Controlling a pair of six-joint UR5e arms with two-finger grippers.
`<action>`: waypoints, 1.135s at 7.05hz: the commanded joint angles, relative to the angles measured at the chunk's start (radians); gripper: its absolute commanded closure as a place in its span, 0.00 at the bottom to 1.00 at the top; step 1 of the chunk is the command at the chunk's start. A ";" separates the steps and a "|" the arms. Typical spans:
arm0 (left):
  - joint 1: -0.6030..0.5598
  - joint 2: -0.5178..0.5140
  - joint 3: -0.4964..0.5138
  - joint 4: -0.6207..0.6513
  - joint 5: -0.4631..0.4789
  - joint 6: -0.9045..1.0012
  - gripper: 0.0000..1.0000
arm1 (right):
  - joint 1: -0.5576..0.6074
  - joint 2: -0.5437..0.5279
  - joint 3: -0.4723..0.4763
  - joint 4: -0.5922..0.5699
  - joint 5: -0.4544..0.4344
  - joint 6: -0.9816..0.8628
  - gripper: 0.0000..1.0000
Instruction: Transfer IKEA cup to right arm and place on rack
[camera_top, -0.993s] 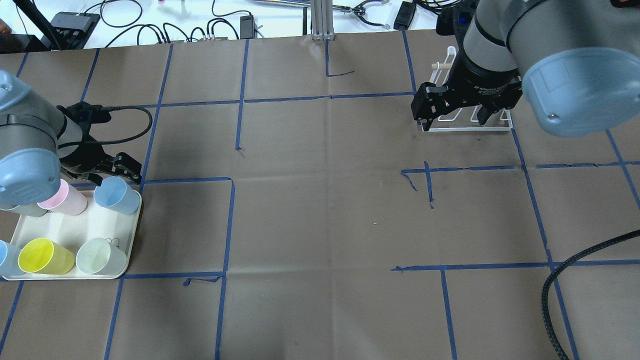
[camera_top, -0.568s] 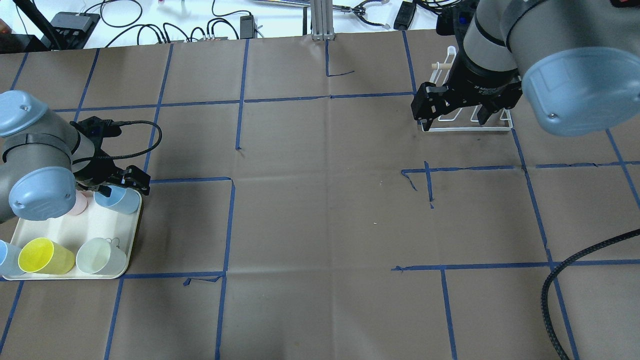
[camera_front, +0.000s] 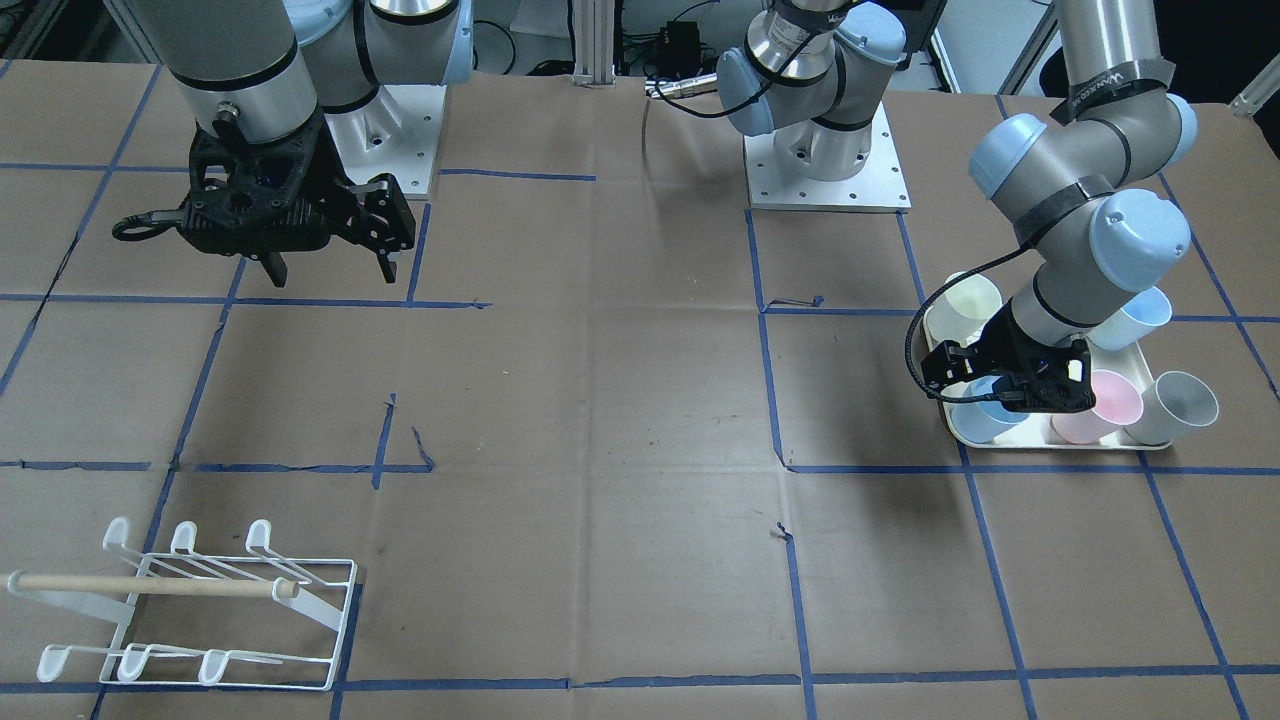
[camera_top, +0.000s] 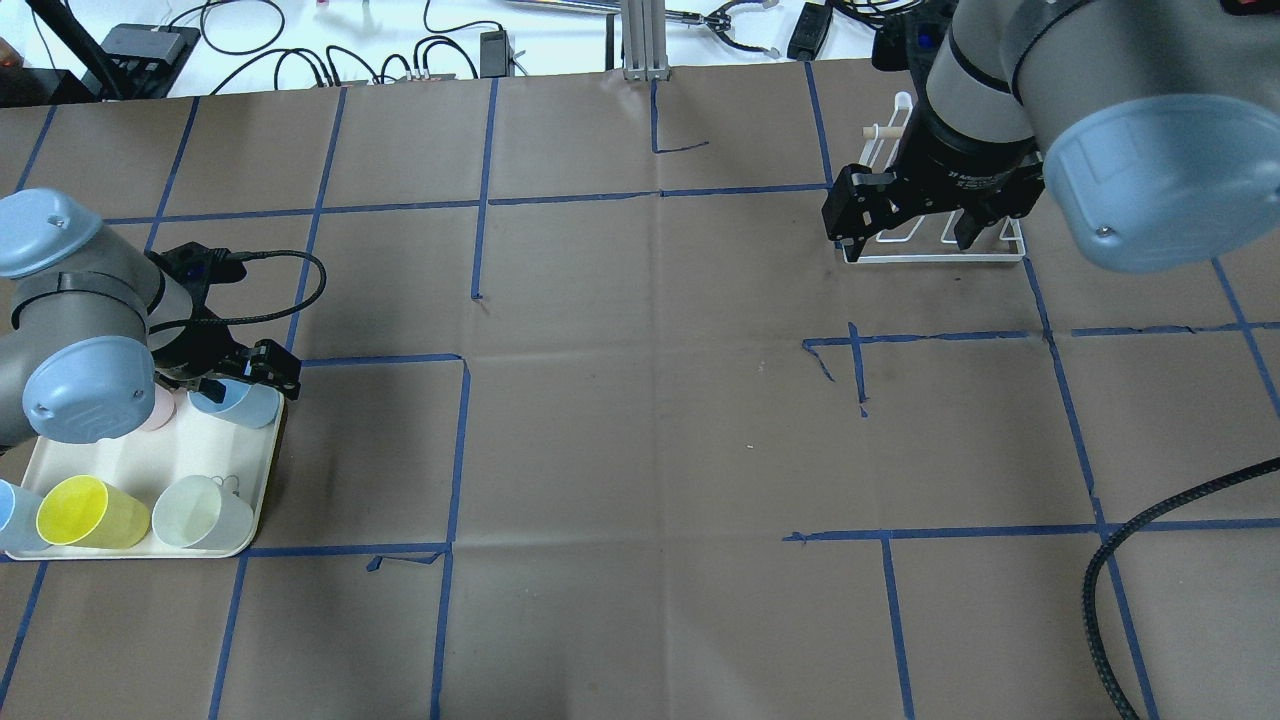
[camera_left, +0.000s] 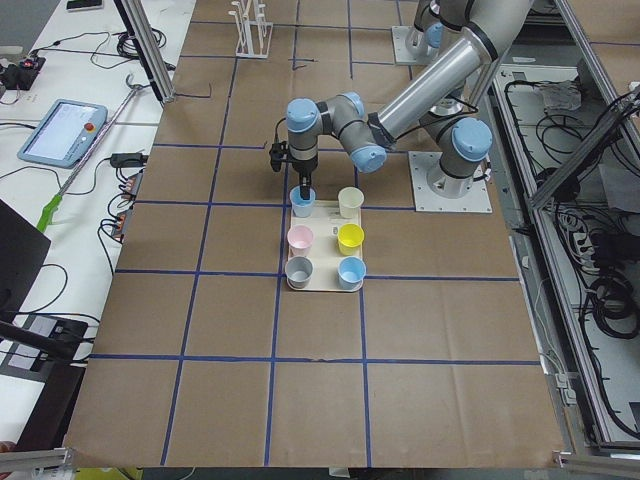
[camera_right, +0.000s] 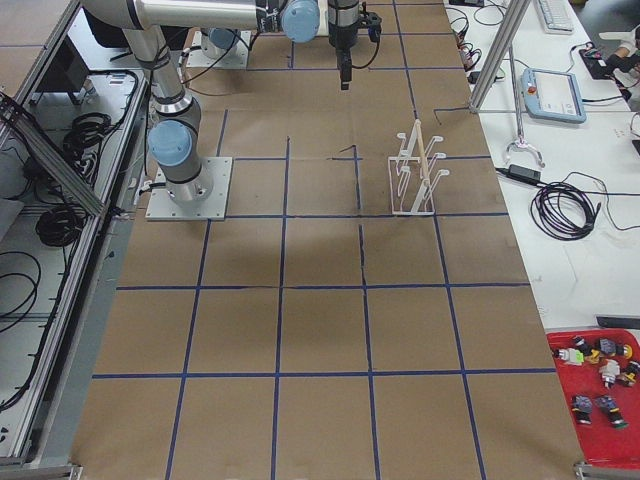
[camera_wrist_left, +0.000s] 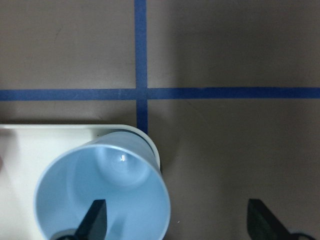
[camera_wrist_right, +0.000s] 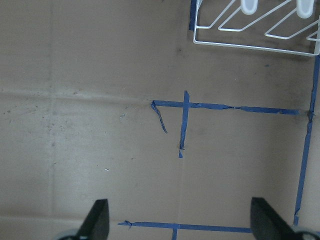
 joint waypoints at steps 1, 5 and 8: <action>0.002 0.006 0.003 -0.002 0.006 0.004 0.87 | 0.000 0.000 0.000 0.000 0.000 0.002 0.00; 0.005 0.018 0.025 -0.001 0.038 0.007 1.00 | 0.000 0.000 0.000 0.000 0.001 0.002 0.00; -0.006 0.056 0.215 -0.242 0.037 -0.003 1.00 | 0.000 0.002 0.002 -0.034 0.070 0.002 0.00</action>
